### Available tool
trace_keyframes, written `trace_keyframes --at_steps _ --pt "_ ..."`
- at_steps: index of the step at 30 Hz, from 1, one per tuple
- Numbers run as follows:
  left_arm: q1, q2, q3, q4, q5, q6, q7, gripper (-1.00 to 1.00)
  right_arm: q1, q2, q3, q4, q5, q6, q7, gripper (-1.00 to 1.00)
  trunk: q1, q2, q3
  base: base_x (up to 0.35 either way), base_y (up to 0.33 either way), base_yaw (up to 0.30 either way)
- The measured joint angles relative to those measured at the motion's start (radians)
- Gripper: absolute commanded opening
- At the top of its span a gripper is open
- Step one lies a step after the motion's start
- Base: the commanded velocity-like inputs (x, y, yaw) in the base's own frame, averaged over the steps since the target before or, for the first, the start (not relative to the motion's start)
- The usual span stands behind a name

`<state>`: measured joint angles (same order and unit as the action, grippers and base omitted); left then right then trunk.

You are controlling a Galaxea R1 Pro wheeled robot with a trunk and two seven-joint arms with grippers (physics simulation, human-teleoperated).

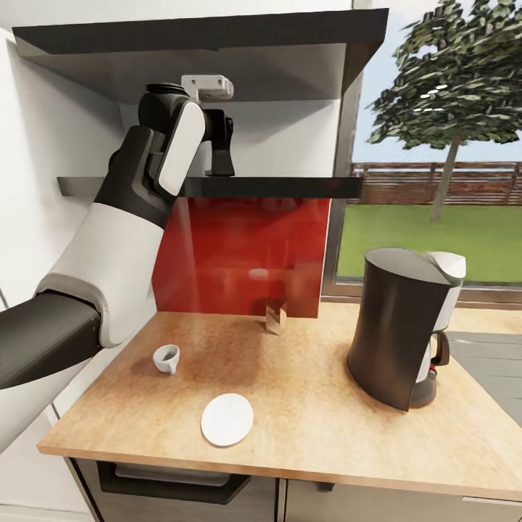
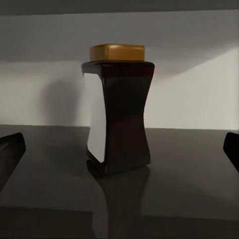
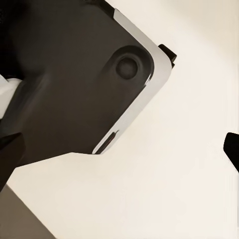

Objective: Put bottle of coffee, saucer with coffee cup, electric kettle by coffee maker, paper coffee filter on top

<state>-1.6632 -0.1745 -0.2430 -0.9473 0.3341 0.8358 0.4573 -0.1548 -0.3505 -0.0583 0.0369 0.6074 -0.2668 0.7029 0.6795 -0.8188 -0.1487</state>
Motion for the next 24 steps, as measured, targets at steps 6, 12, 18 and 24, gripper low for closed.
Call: trace_keyframes --at_steps 6,12,18,24 --pt "0.000 0.000 0.000 0.000 -0.001 0.000 -0.001 1.00 0.000 0.000 0.000 0.000 0.000 0.000 0.000 1.00 0.000 0.000 0.000 0.111 0.000 0.000" --pt "0.000 0.000 0.000 0.000 -0.001 0.000 -0.001 1.00 0.000 0.001 0.000 0.000 0.001 0.000 0.000 1.00 0.000 0.000 0.000 0.141 0.000 0.000" --pt "0.000 0.000 0.000 0.000 0.000 0.000 0.000 1.00 0.022 0.012 0.002 0.000 0.004 0.000 -0.001 1.00 0.000 0.000 0.000 0.132 0.000 0.000" --pt "0.000 0.000 0.000 0.000 -0.001 0.000 -0.001 1.00 0.075 0.067 0.001 0.000 0.115 0.000 -0.093 1.00 0.000 0.000 0.000 0.053 0.000 0.000"
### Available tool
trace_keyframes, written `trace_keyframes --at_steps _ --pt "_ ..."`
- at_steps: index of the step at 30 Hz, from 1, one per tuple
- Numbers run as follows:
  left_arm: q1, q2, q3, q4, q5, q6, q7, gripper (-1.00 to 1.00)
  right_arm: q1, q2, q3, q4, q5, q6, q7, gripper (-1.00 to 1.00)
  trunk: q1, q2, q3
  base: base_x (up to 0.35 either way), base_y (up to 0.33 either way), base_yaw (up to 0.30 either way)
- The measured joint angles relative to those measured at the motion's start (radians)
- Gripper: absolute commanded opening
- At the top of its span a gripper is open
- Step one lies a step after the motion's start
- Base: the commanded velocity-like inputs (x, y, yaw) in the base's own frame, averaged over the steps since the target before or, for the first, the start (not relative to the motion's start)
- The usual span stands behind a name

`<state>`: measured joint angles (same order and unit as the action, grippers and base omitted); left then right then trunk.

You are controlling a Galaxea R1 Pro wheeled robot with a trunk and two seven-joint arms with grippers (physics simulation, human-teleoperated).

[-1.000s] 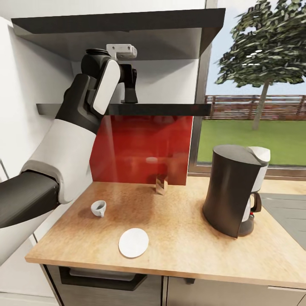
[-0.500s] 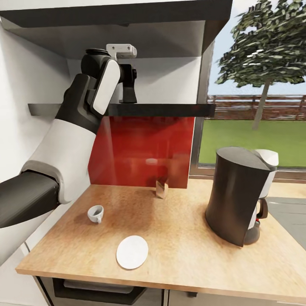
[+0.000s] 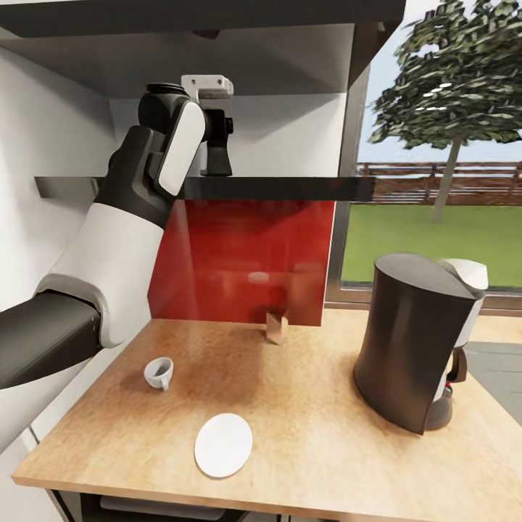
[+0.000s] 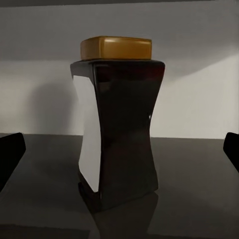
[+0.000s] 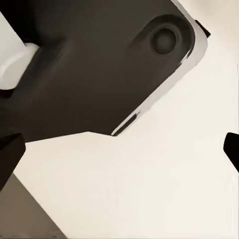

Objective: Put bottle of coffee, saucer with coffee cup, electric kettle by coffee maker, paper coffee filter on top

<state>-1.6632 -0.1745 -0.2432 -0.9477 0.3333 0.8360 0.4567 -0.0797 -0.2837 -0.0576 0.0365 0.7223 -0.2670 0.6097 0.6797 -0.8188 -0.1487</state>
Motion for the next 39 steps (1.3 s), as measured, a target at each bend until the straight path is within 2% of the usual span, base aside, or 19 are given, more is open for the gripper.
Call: trace_keyframes --at_steps 2,4,8,39 --pt "0.000 0.000 -0.001 0.000 0.001 0.000 0.001 1.00 0.017 0.024 0.001 0.004 0.050 0.000 -0.068 1.00 0.000 0.000 0.000 0.013 0.000 0.000" --pt "0.000 0.000 -0.002 0.000 0.001 0.000 0.002 1.00 0.040 0.041 0.001 0.008 0.082 0.000 -0.120 1.00 0.000 0.000 0.000 0.007 0.000 0.000" --pt "0.000 0.000 -0.002 0.000 0.000 0.000 0.001 1.00 0.066 0.056 0.000 0.011 0.111 -0.001 -0.173 1.00 0.000 0.000 0.000 0.080 0.000 0.000" --pt "0.000 0.000 0.002 0.001 -0.001 0.000 0.002 1.00 0.074 0.063 -0.001 0.014 0.124 -0.002 -0.193 1.00 0.000 0.000 0.000 0.088 0.000 0.000"
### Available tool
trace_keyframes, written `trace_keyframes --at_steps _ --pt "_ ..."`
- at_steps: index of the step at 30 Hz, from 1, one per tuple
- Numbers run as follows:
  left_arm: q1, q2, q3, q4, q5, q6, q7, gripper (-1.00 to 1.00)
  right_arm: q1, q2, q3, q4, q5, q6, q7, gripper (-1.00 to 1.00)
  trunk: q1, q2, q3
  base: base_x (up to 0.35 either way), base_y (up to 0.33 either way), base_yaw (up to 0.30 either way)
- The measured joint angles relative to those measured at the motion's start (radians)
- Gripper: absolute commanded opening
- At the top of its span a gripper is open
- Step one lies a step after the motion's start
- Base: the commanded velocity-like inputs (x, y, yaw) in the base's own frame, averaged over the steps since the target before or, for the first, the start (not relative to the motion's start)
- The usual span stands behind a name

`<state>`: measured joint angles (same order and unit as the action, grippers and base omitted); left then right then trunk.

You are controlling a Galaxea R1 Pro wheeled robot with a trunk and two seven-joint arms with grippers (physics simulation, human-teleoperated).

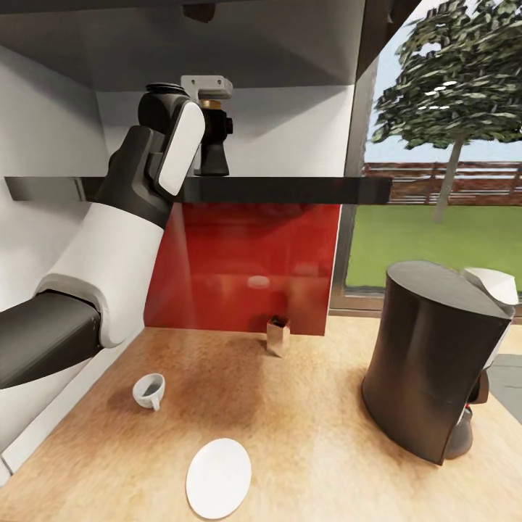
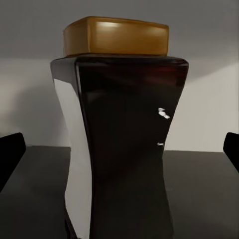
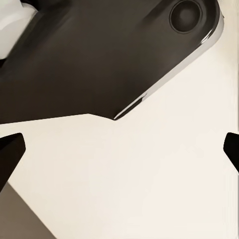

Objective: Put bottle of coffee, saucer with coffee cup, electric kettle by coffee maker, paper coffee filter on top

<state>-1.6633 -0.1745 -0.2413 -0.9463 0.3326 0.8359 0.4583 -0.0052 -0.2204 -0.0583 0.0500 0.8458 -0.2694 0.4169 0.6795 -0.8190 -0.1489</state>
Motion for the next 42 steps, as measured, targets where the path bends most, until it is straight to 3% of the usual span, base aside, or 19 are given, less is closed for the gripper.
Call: trace_keyframes --at_steps 26,42 --pt "0.000 0.000 0.004 0.002 0.000 0.000 0.000 1.00 0.000 0.000 0.000 0.000 0.000 0.000 0.000 1.00 0.000 0.000 0.000 0.097 0.000 0.000" --pt "0.000 0.000 0.005 0.005 0.000 0.003 -0.001 1.00 0.000 0.000 0.000 0.000 0.000 0.000 0.000 1.00 0.000 0.000 0.000 0.008 0.000 0.000"
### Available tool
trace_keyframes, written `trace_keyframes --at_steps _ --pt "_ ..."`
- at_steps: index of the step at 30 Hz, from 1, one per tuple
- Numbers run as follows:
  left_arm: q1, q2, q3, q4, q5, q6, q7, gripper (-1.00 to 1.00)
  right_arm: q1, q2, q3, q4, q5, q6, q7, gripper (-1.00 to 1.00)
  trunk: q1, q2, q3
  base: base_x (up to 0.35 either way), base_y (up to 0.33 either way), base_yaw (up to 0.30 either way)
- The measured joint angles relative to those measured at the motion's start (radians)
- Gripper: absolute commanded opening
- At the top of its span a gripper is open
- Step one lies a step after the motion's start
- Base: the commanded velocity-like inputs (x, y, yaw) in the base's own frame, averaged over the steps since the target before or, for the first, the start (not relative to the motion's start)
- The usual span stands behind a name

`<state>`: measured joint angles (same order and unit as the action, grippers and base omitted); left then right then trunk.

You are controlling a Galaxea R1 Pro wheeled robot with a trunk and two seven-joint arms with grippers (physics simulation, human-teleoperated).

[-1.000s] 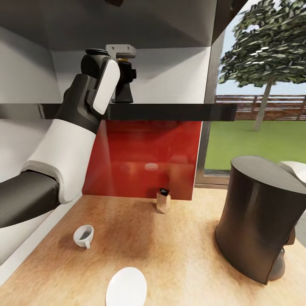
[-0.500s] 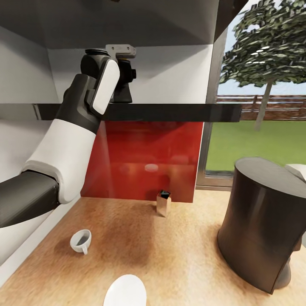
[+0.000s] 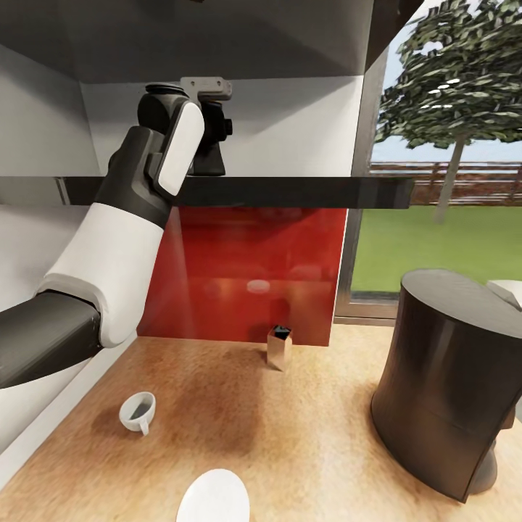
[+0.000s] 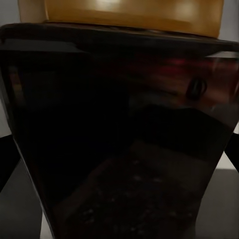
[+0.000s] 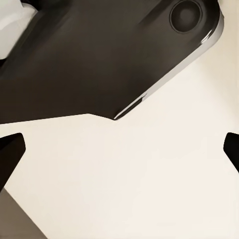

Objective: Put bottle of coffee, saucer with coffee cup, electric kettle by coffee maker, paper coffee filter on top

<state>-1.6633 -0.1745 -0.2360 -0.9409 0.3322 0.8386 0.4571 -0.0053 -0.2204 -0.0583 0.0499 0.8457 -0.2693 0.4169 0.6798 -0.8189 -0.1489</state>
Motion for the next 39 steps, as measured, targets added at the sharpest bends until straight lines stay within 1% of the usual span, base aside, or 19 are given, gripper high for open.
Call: trace_keyframes --at_steps 6,7,27,36,39 --pt "0.000 0.000 0.000 0.003 0.000 0.001 0.000 1.00 0.000 0.000 0.000 0.000 0.000 0.000 0.000 1.00 0.000 0.000 0.000 0.000 0.000 0.000" --pt "0.000 0.000 0.001 0.004 -0.001 0.001 0.000 -1.00 0.000 0.000 0.000 0.000 0.000 0.000 0.000 1.00 0.000 0.000 0.000 0.000 0.000 0.000" --pt "0.000 0.000 -0.006 -0.004 0.002 0.001 0.003 -1.00 0.000 0.000 0.000 0.000 0.000 0.000 0.000 1.00 0.000 0.000 0.000 0.000 0.000 0.000" --pt "0.000 0.000 -0.008 -0.051 0.002 0.002 0.003 -1.00 0.000 0.000 0.000 0.000 0.000 0.000 0.000 1.00 0.000 0.000 0.000 0.000 0.000 0.000" --pt "0.000 0.000 -0.008 -0.080 0.001 0.005 0.002 -1.00 0.000 0.000 0.000 0.000 0.000 0.000 0.000 1.00 0.000 0.000 0.000 0.000 0.000 0.000"
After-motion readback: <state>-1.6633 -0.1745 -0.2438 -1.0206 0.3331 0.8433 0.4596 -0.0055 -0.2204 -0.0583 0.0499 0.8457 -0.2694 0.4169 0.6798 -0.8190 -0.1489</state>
